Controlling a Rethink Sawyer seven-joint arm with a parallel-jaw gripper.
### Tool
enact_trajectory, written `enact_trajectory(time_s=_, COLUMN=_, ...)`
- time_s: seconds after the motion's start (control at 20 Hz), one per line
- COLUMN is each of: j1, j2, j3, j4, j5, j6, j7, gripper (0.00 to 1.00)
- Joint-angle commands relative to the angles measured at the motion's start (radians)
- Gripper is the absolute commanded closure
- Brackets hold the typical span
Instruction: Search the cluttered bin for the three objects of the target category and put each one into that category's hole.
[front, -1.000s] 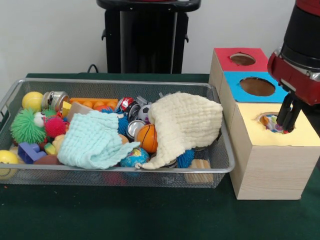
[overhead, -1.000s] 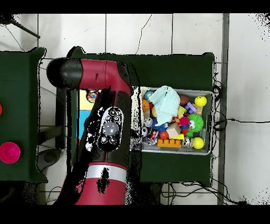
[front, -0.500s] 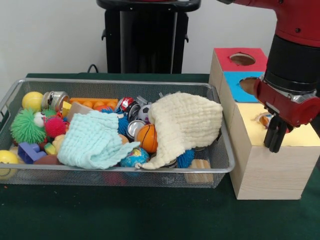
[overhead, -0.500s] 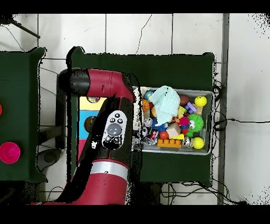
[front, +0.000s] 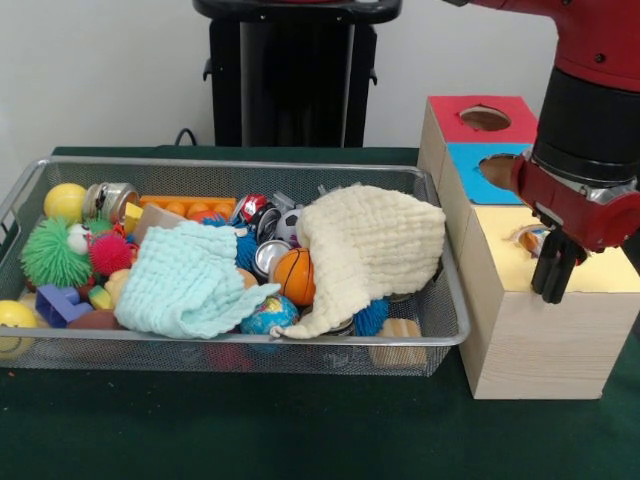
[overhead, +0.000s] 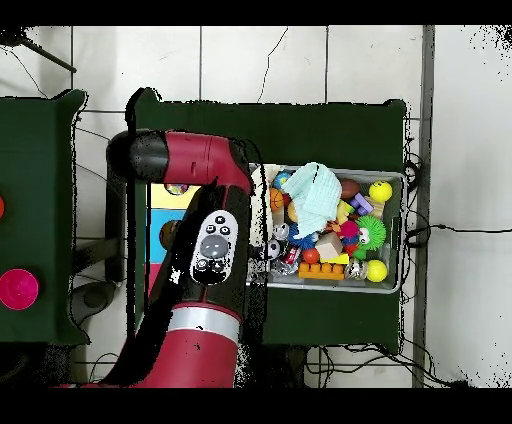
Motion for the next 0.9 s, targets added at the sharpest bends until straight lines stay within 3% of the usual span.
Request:
enact_trajectory(time_s=0.05, j1=0.051, j2=0.011, j3=-0.007, j4=0.164, j5=0.018, j6=0.123, j7=0.208, gripper=1.00)
enact_trajectory(time_s=0.35, j1=0.053, j2=0.001, j3=-0.017, j4=0.182, j5=0.031, j6=0.109, j7=0.199, gripper=1.00)
enact_trajectory(time_s=0.5, j1=0.068, j2=-0.026, j3=-0.045, j4=0.178, j5=0.030, j6=0.168, j7=0.201, gripper=1.00)
enact_trajectory(time_s=0.6, j1=0.055, j2=-0.048, j3=-0.024, j4=0.201, j5=0.046, j6=0.187, j7=0.177, gripper=1.00)
enact_trajectory(time_s=0.9, j1=0.035, j2=-0.038, j3=0.026, j4=0.282, j5=0.073, j6=0.061, j7=0.154, gripper=1.00)
